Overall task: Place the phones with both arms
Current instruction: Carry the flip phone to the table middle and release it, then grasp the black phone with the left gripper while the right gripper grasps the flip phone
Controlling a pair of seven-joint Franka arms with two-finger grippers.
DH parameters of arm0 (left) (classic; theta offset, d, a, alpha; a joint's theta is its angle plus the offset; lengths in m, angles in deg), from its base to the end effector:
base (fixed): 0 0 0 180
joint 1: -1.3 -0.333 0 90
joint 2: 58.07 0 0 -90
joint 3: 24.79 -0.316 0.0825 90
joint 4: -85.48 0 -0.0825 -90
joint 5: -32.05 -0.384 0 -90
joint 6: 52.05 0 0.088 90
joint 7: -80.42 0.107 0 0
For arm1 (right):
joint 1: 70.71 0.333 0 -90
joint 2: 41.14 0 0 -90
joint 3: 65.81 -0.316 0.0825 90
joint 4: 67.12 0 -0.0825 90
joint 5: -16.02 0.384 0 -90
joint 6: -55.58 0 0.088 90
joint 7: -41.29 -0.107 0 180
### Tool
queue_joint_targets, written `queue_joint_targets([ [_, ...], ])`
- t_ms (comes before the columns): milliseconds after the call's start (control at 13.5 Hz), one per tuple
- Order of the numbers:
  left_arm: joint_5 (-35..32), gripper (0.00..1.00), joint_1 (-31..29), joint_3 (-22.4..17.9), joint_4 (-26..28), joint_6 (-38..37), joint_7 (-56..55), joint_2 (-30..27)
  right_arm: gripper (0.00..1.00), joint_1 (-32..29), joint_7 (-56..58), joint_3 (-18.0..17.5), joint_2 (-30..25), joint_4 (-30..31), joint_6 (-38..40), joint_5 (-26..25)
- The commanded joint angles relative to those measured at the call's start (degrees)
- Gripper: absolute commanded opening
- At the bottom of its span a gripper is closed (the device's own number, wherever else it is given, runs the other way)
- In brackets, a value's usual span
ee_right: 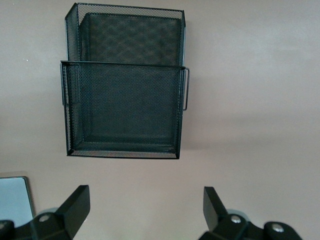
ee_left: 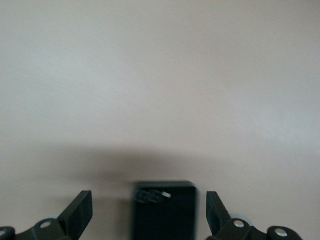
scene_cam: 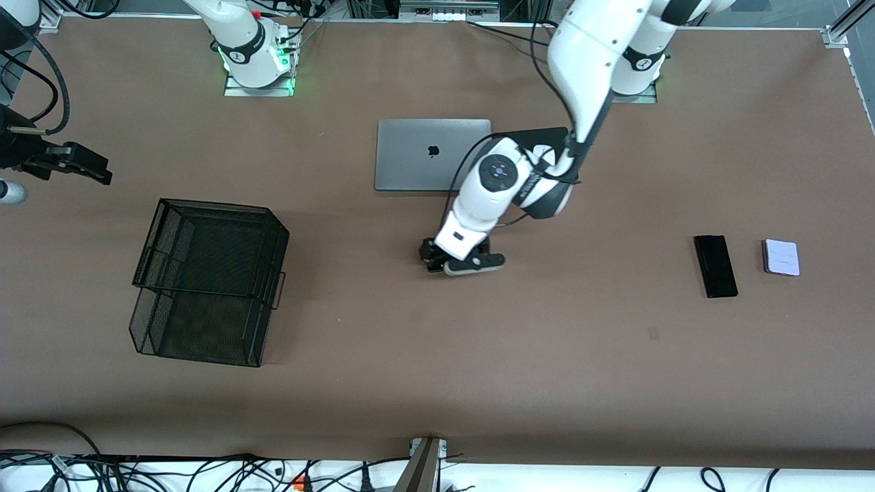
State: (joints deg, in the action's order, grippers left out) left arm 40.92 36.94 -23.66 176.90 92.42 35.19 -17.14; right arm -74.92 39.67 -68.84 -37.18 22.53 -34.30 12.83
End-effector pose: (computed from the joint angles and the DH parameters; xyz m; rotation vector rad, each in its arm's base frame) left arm 0.5766 -0.4264 0.2338 2.8873 0.3928 0.1220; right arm 0.5731 -0.0188 0.5884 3.0869 -0.0728 -0.1001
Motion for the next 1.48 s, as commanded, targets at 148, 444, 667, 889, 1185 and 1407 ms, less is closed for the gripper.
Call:
queue_joint_targets([
  [148,-18.6,1.0,-10.6,0.3,1.2,-29.2,6.1,-10.6,1.0,2.8,-2.1,-6.1,0.9,1.1,-1.3,0.2],
  [444,-34.0,1.0,-17.6,0.3,1.4,-35.7,15.2,-11.0,1.0,17.1,-16.6,-6.5,6.6,-0.5,-6.6,1.7],
  [667,-33.5,1.0,-28.5,1.0,2.2,-35.1,28.6,-9.7,1.0,30.2,-27.7,-6.5,16.7,-7.5,-11.4,1.3],
  [889,-32.7,1.0,-35.4,1.2,3.6,-33.4,33.3,-8.7,1.0,38.1,-32.7,-6.5,25.9,-14.3,-16.4,1.2],
  [1185,-26.5,1.0,-44.2,2.0,8.1,-26.7,41.9,-8.2,1.0,42.1,-33.2,-6.2,32.7,-15.8,-23.5,0.2],
  [1407,-24.4,1.0,-49.6,2.2,11.1,-19.3,49.5,-7.5,1.0,42.4,-33.0,-6.2,37.9,-15.5,-29.1,-5.1],
])
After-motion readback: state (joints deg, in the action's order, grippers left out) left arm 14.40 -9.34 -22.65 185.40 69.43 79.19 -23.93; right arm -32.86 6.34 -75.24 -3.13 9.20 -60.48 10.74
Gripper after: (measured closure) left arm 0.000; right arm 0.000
